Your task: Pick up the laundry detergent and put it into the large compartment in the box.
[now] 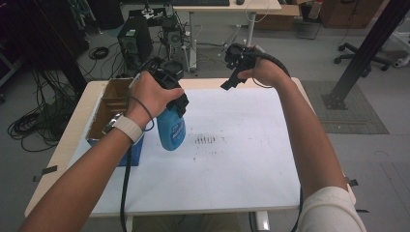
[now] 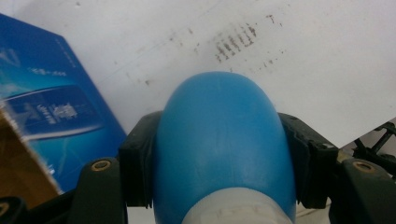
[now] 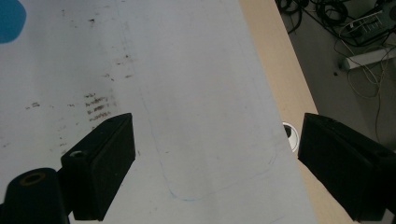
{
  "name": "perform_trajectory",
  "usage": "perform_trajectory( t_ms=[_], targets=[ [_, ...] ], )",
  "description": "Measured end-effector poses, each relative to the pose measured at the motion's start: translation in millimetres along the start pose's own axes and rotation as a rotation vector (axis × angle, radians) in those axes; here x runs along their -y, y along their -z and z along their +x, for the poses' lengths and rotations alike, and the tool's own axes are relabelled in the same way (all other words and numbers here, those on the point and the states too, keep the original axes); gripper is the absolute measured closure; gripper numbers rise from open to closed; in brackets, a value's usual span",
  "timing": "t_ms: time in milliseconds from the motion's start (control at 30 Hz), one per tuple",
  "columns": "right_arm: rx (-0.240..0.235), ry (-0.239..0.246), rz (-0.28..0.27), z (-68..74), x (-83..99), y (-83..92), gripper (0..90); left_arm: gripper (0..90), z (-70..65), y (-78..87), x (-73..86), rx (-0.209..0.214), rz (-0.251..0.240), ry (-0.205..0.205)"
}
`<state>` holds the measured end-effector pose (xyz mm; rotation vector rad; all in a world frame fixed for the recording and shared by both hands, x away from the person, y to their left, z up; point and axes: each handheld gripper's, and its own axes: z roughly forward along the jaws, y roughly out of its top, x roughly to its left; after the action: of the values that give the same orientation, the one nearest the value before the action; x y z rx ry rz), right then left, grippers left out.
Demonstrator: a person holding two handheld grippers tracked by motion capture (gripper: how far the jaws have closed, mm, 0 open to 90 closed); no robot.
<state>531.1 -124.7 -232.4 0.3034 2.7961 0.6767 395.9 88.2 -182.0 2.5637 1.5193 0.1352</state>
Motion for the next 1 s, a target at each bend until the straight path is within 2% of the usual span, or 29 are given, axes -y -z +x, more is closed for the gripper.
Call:
perform_trajectory(
  t_ms=[467, 600, 733, 1000],
  targets=[
    [0.003, 0.005, -0.007, 1.5, -0.9, 2.7, 11.6, 37.3, 14.9, 40.3, 1.7, -0.007, -0.028, 0.058],
    [0.002, 0.003, -0.007, 1.4, -0.7, 2.7, 11.5, 37.3, 19.1, 48.3, 2.2, -0.011, -0.029, 0.069],
    [0.002, 0.003, -0.008, 1.3, -1.1, 2.6, 11.6, 37.3, 24.0, 56.9, 3.3, -0.019, -0.048, 0.098],
    [0.003, 0.000, -0.010, 1.5, -1.5, 3.4, 11.5, 37.3, 37.6, 69.3, 6.6, -0.015, -0.050, 0.144]
  ],
)
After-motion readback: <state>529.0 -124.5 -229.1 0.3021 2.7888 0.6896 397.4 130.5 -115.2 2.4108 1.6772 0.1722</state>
